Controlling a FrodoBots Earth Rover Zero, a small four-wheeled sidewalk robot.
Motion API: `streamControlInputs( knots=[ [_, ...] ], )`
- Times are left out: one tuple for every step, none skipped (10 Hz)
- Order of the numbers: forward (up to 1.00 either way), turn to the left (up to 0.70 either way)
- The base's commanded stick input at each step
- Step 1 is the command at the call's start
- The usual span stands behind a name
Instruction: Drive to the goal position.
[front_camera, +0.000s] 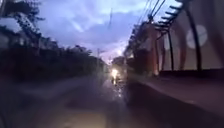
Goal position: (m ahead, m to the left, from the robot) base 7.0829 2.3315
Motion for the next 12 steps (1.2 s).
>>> streamControlInputs(
  knots=[
    [0.70, -0.09],
    [0.70, 0.00],
    [0.70, 0.00],
    [0.70, 0.00],
    [0.70, -0.03],
    [0.70, -0.16],
    [0.70, -0.28],
    [0.70, -0.35],
    [0.70, -0.35],
    [0.70, -0.15],
    [0.70, 0.00],
    [0.70, 0.00]
  ],
)
